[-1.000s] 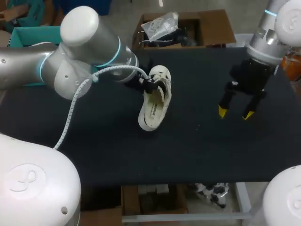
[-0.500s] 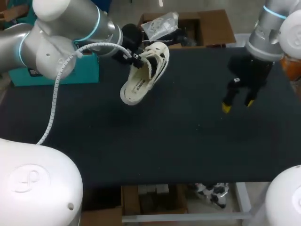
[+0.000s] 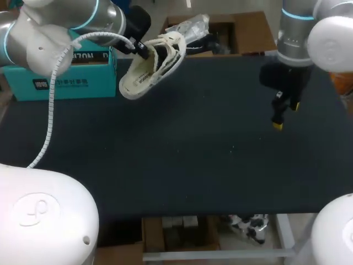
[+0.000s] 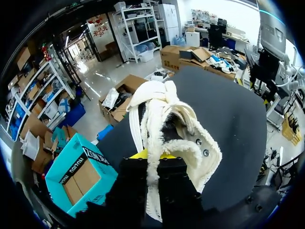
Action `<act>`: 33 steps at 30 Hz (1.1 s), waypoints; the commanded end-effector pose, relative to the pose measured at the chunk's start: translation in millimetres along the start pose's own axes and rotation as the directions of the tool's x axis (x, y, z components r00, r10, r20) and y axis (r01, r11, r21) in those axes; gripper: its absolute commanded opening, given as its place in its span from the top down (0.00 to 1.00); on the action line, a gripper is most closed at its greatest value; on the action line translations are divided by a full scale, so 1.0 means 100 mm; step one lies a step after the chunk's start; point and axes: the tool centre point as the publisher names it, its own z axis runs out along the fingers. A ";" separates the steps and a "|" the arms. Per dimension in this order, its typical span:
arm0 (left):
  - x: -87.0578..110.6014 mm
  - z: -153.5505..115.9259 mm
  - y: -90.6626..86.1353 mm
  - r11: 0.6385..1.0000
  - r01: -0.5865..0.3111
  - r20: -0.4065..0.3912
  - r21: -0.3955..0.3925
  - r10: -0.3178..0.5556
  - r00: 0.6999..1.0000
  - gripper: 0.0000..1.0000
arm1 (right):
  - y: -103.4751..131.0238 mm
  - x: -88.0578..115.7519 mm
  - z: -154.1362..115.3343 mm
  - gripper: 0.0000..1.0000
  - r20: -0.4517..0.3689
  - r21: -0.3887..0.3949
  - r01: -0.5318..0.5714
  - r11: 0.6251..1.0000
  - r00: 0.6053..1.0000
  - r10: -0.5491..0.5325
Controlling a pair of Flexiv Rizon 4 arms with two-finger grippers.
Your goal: Open the shoe tongue, take the insole out of the shoe, put the insole back into the shoe, and pack the shoe into the shoebox
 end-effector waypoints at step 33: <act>-3.64 0.31 0.88 0.960 -0.275 -0.221 0.053 0.280 0.934 1.00 | 0.37 0.03 -0.36 0.00 0.172 0.102 0.576 0.811 0.793 -0.585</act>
